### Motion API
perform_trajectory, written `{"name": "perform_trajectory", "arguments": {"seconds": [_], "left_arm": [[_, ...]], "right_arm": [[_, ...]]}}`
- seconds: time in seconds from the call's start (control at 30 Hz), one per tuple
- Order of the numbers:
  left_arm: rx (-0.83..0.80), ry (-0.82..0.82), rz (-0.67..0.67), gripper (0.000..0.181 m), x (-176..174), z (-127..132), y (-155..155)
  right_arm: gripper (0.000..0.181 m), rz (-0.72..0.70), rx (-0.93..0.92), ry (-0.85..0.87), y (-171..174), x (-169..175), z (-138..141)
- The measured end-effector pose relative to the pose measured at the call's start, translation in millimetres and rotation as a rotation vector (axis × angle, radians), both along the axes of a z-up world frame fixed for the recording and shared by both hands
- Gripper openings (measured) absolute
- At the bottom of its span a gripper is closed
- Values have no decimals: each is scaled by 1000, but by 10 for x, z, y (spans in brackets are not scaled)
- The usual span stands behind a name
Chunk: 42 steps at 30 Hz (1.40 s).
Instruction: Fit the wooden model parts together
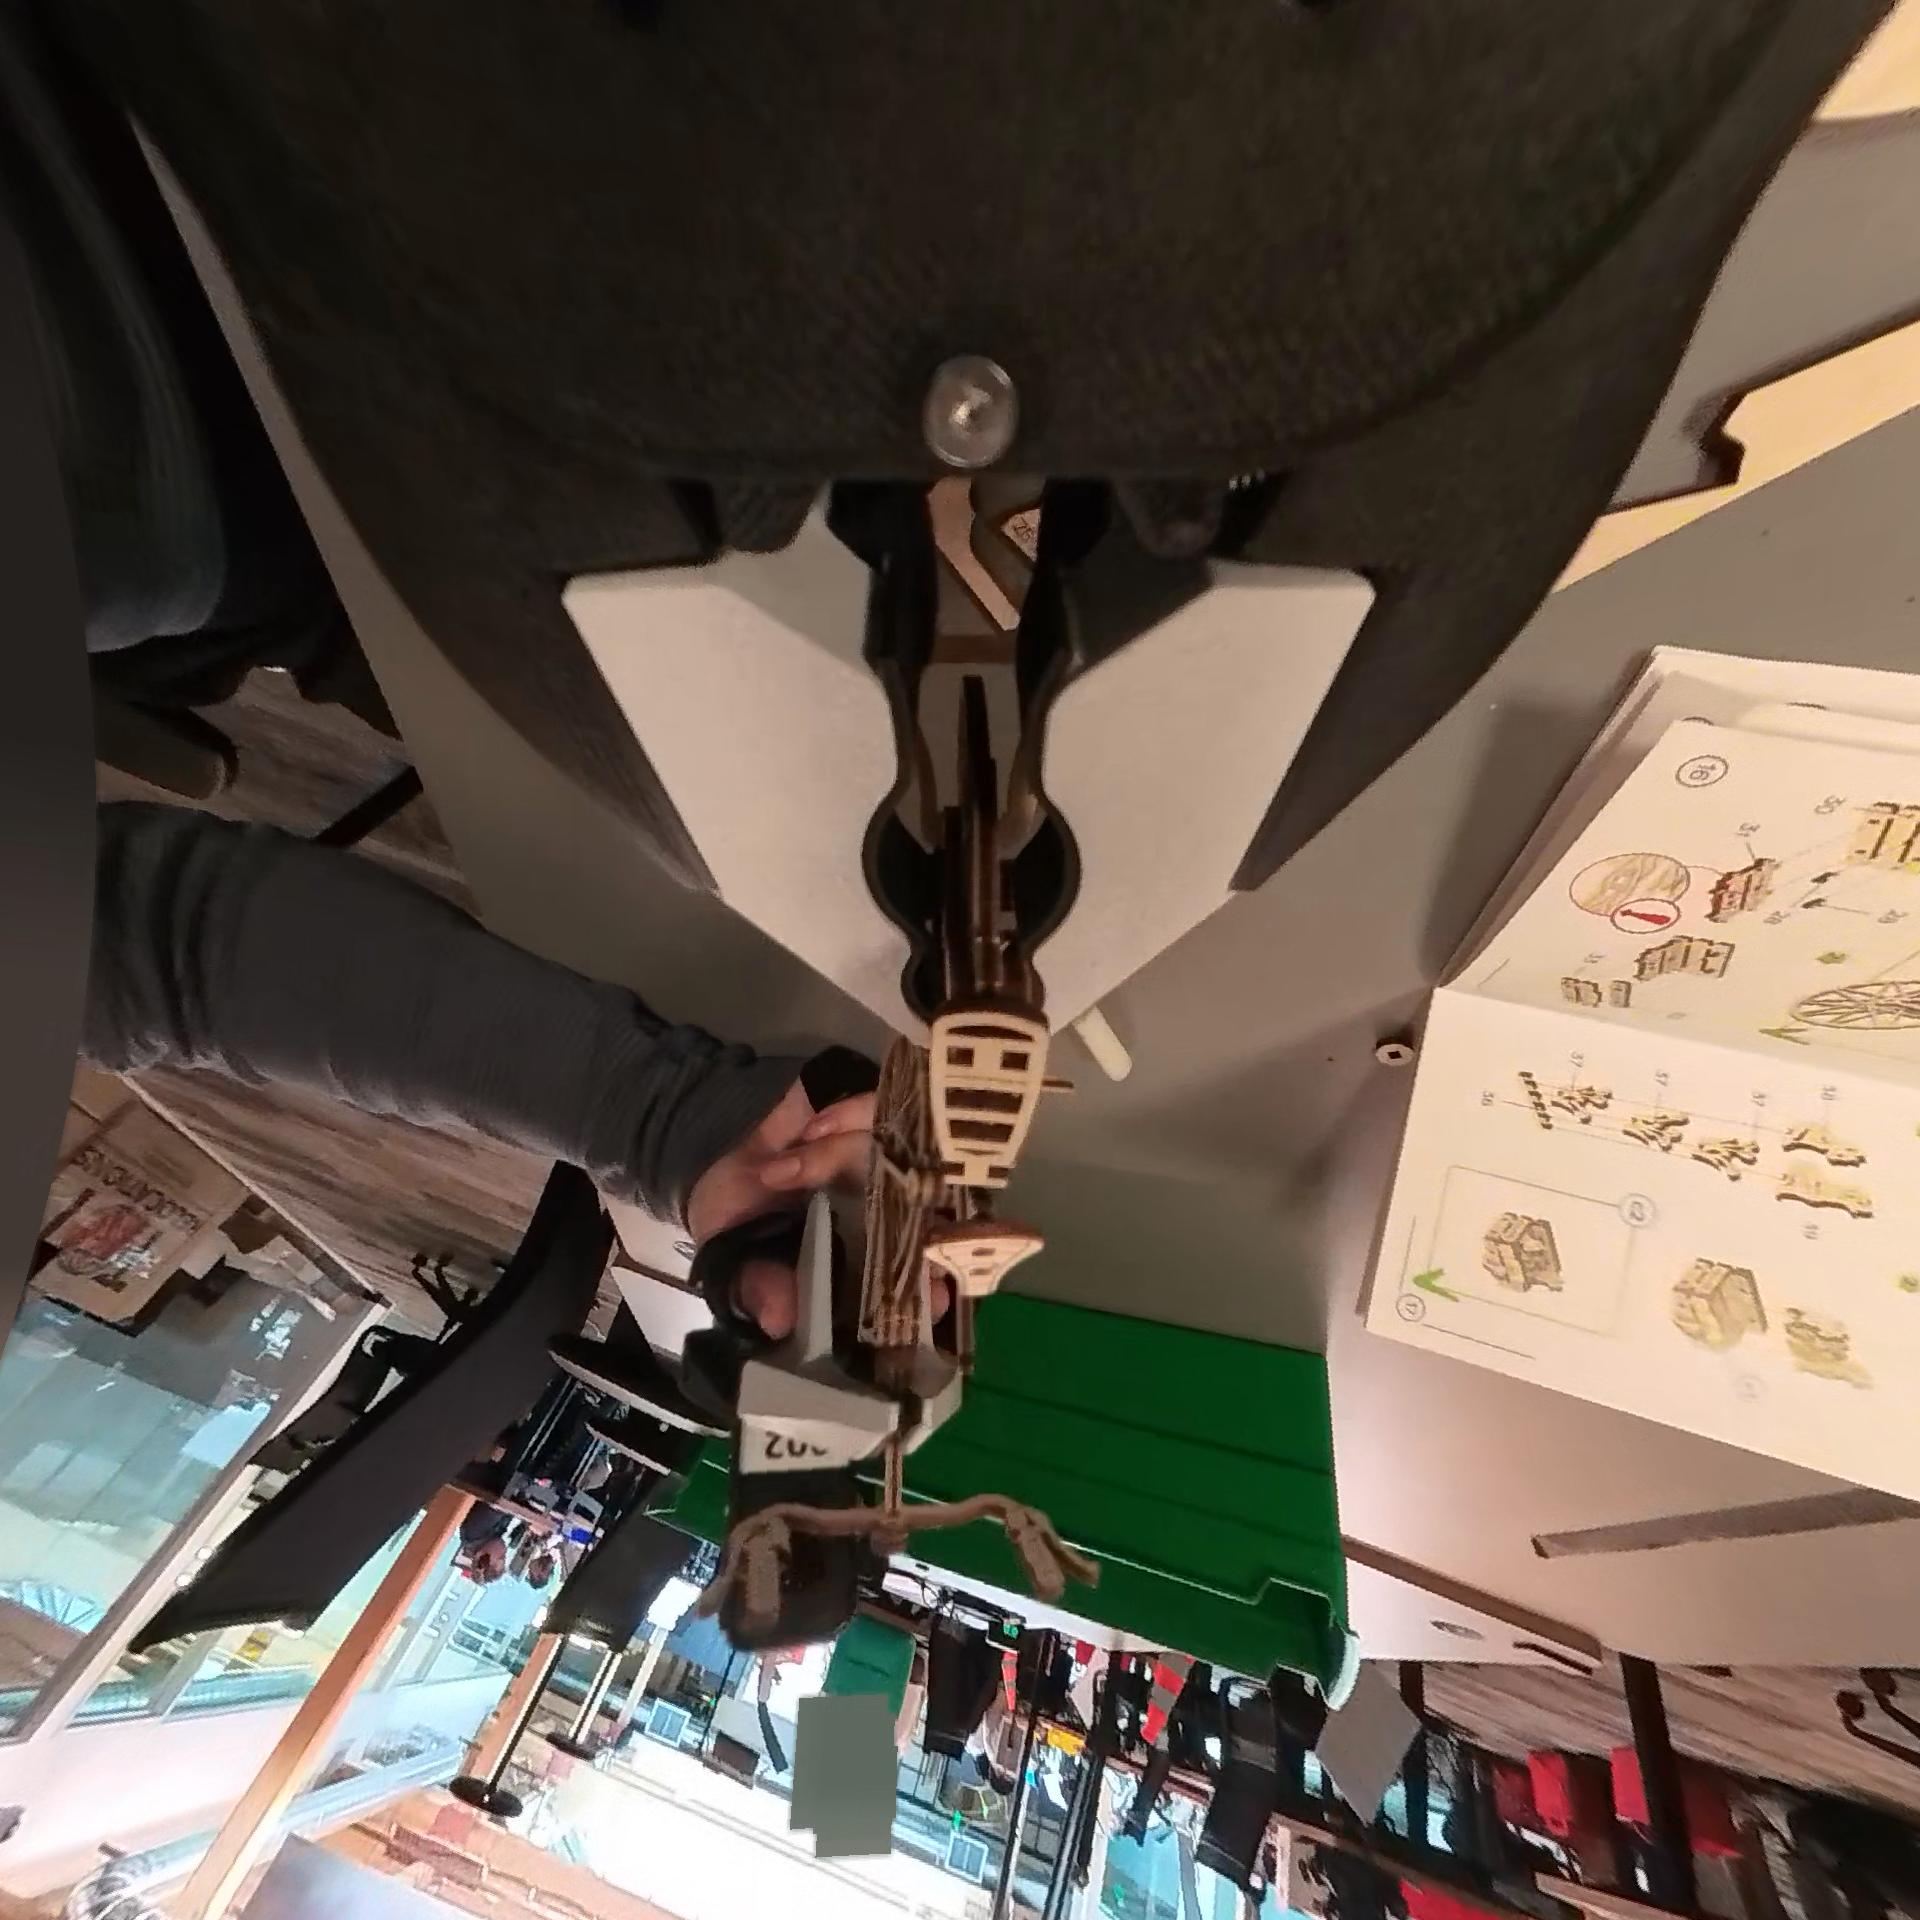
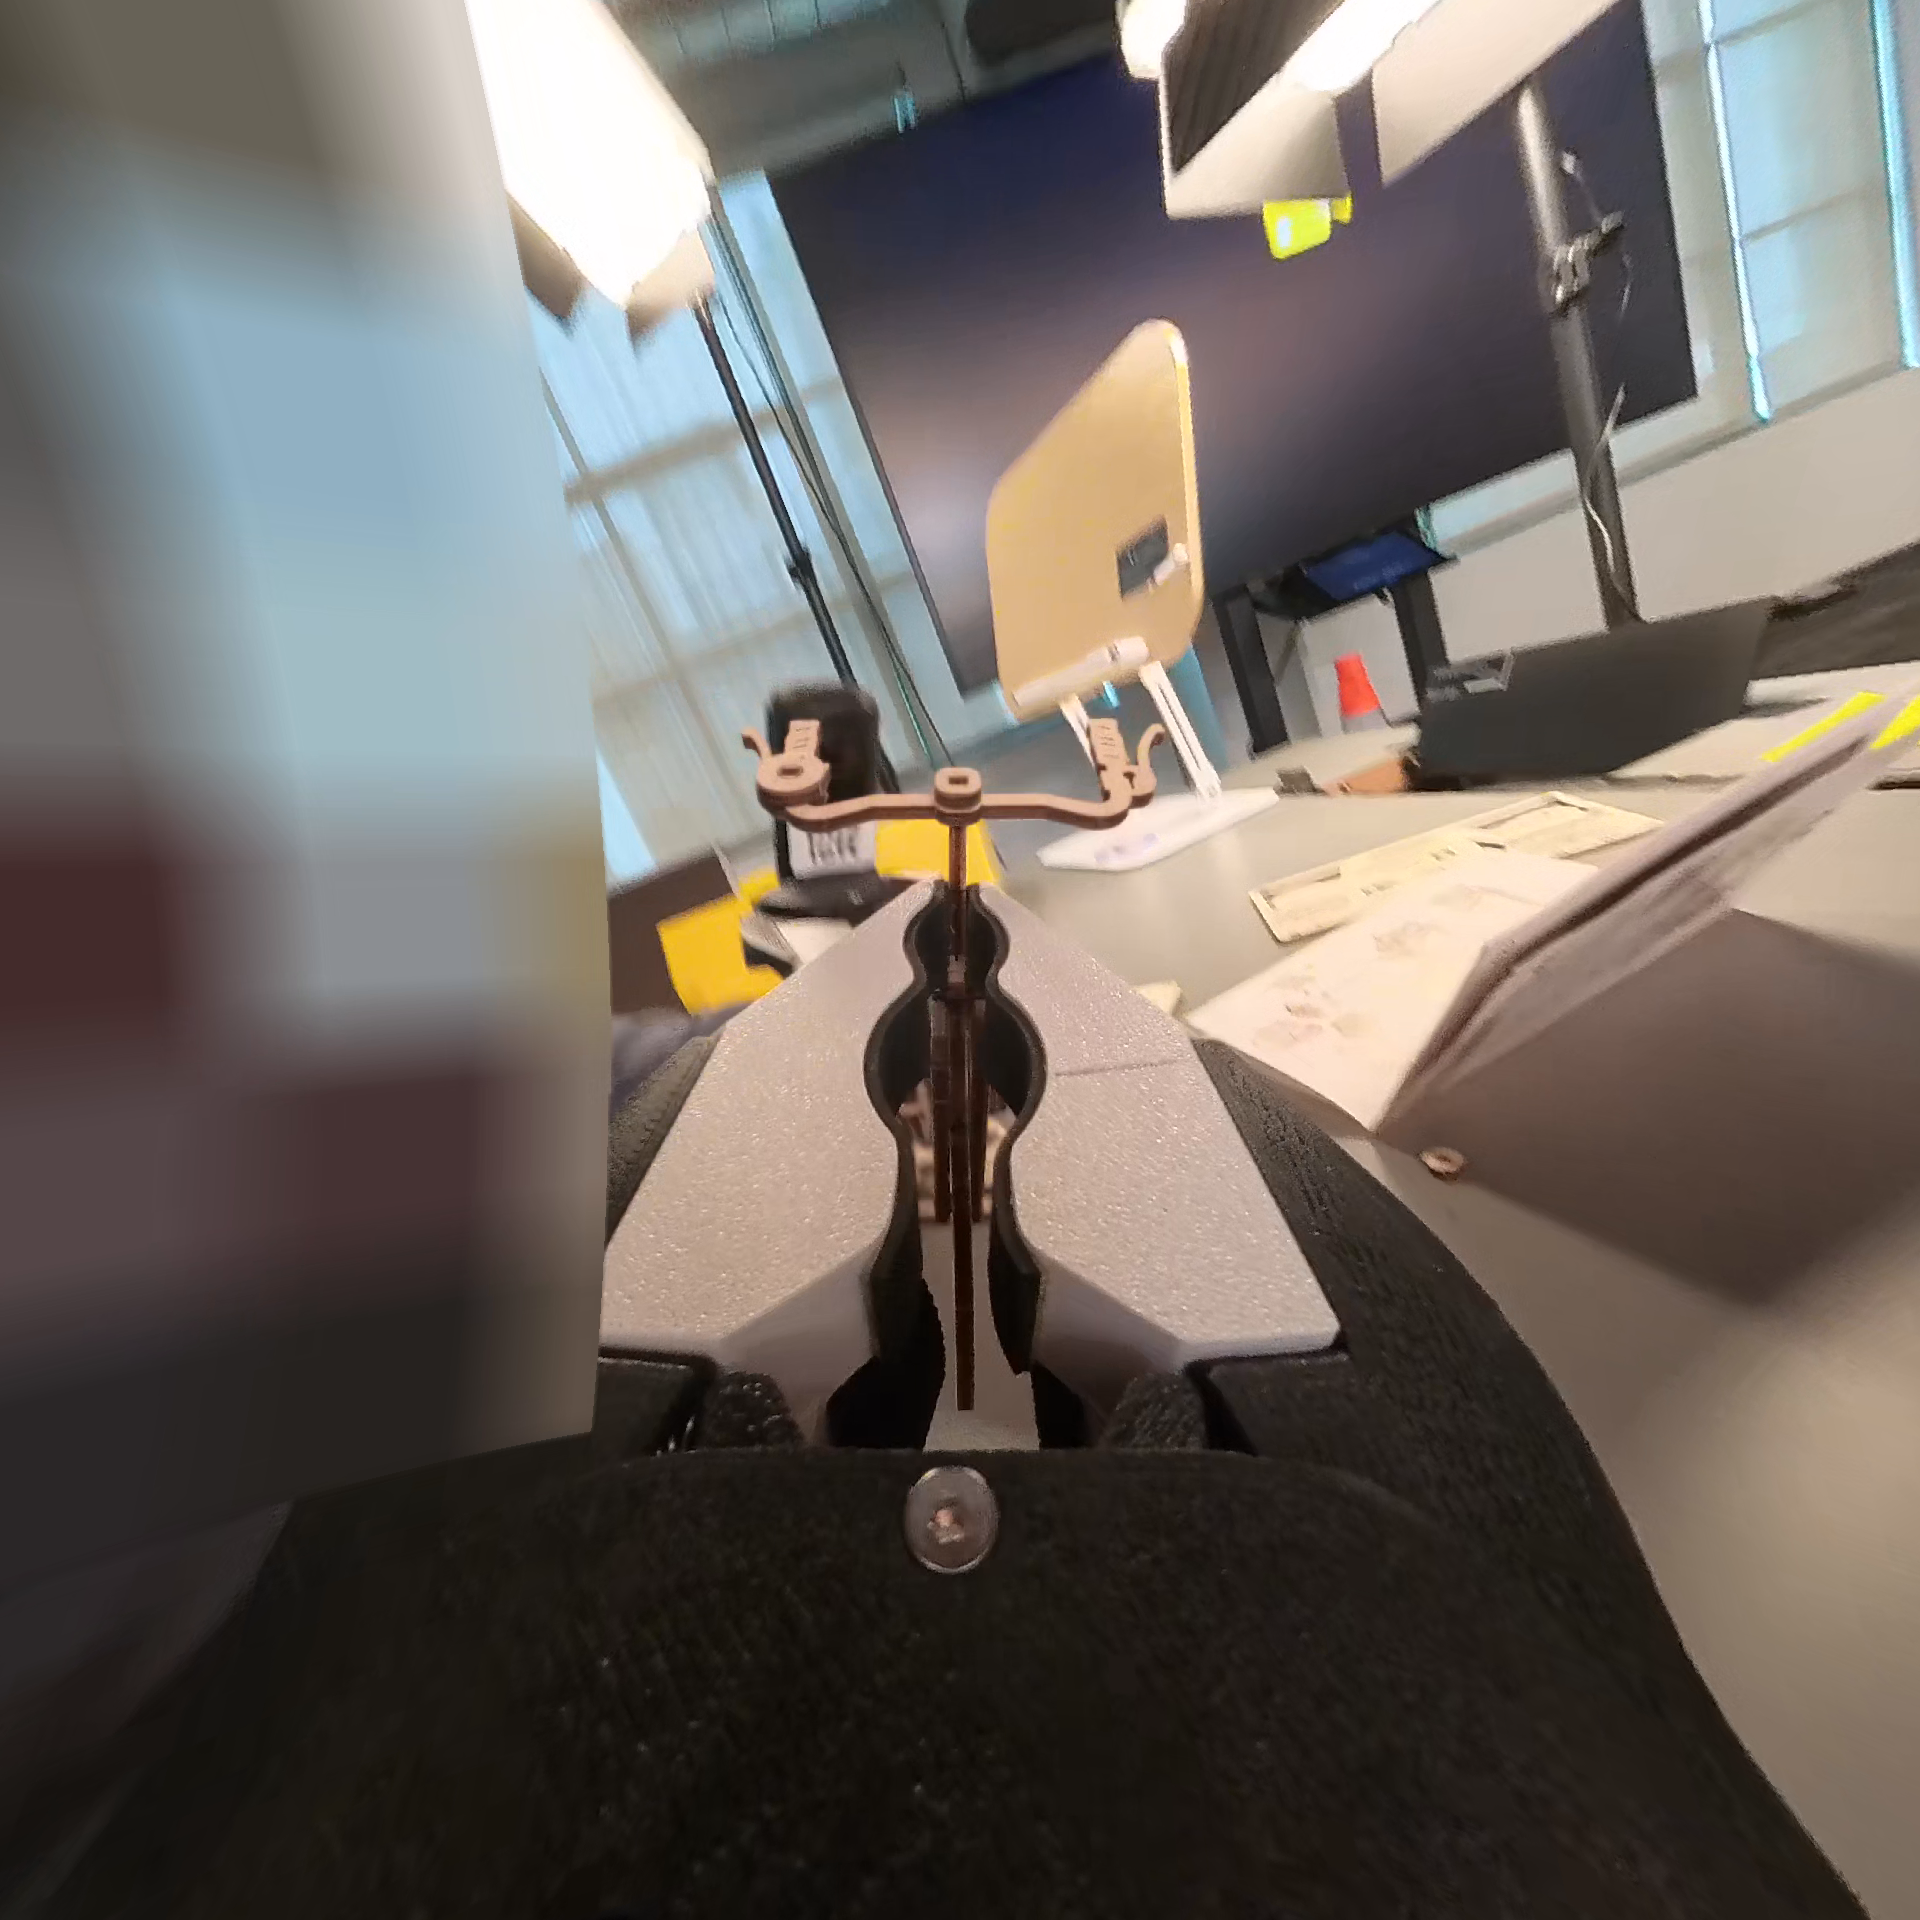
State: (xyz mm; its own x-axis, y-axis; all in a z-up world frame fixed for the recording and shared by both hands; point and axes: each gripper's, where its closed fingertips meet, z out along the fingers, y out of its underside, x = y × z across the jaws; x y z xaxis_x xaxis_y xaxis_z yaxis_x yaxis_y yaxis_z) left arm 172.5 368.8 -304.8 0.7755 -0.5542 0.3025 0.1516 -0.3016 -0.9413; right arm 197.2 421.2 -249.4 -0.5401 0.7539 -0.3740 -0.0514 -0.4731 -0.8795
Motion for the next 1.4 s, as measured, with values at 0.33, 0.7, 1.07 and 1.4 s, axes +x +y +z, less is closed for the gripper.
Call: {"name": "perform_trajectory", "arguments": {"seconds": [0.33,0.7,1.07,1.4], "left_arm": [[-81,140,-61,8,82,-155,-35],[-60,331,-108,8,343,-282,-77],[-62,338,-102,8,347,-294,-66],[-63,330,-109,8,375,-292,-57]], "right_arm": [[0,36,256,-189,-31,100,-310],[0,68,382,-233,-47,241,-422],[0,108,366,-235,-90,280,-424],[0,157,342,-243,-171,282,-429]]}}
